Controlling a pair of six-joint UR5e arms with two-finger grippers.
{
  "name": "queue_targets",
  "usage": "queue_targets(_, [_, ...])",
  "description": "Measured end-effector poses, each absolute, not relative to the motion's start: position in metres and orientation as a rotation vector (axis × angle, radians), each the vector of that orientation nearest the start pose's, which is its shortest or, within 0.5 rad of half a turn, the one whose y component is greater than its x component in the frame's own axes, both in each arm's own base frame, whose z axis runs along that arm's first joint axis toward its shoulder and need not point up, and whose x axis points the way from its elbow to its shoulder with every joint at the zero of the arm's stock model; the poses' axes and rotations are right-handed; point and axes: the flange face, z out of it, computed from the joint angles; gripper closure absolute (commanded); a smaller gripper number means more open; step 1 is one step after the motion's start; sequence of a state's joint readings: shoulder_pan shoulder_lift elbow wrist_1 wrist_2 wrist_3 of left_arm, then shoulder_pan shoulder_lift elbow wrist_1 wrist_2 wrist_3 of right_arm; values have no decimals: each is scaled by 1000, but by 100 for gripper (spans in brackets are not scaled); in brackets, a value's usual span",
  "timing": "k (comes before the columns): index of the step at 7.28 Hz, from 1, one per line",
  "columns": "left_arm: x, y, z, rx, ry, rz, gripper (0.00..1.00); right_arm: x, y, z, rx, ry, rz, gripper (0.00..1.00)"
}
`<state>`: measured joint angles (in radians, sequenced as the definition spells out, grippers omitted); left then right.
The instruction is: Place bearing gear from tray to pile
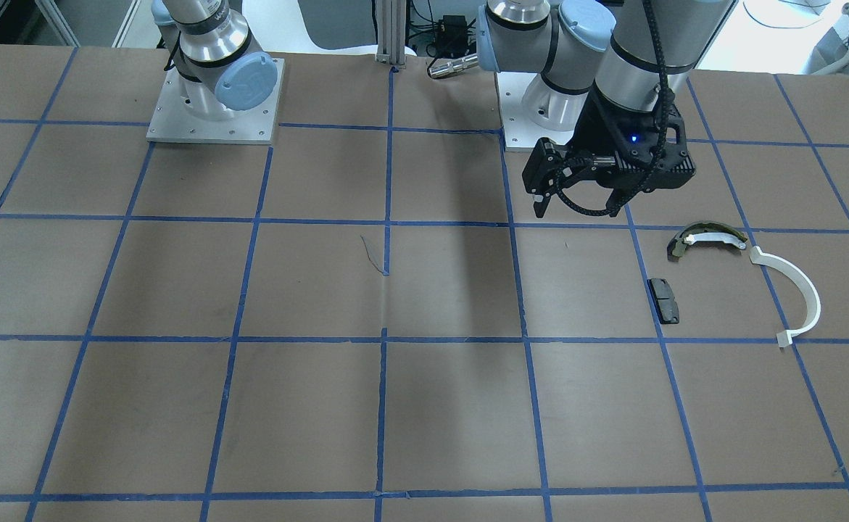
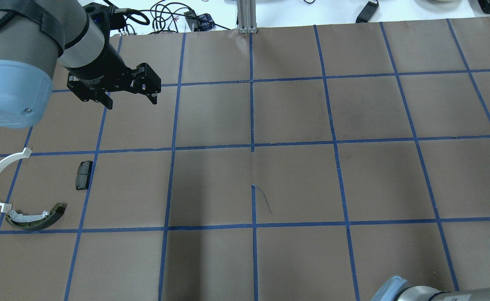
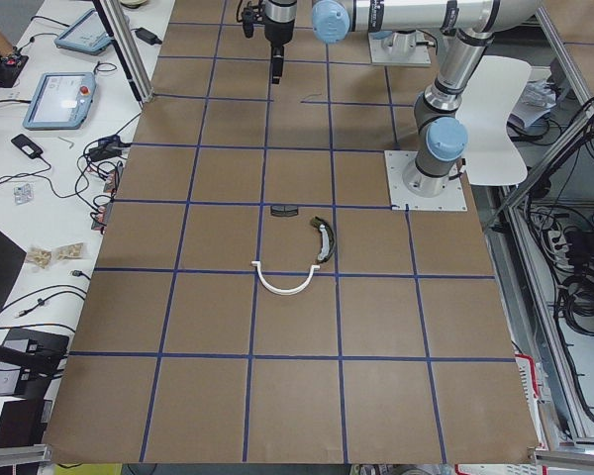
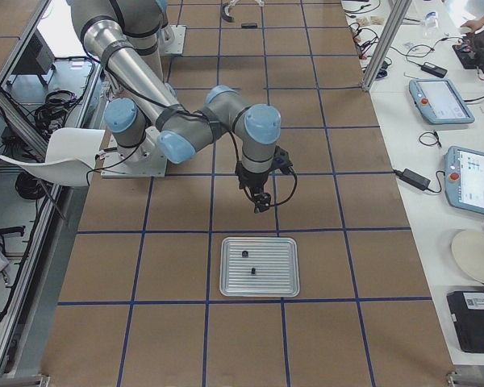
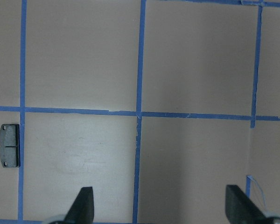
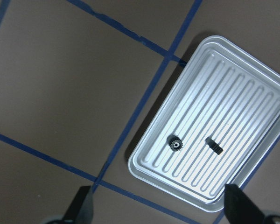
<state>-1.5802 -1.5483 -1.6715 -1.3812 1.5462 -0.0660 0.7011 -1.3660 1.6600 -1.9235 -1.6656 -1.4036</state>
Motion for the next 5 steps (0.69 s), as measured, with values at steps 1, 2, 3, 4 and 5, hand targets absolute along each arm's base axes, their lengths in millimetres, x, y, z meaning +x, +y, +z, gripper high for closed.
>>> queue_targets(1, [-140, -490, 469, -88, 3164, -175, 0, -379, -460, 354, -960, 3106, 92, 0])
queue_targets(2, [-140, -490, 469, -88, 3164, -173, 0, -403, -457, 331, -1057, 3073, 93, 0])
queue_targets(3, [-140, -490, 469, -87, 3164, -173, 0, -425, -451, 309, -1115, 3039, 89, 0])
queue_targets(4, [-141, -490, 469, -86, 3164, -173, 0, -442, -448, 291, -1162, 3010, 79, 0])
queue_targets(5, [-141, -490, 469, -86, 3164, -173, 0, -458, -451, 278, -1210, 2988, 73, 0])
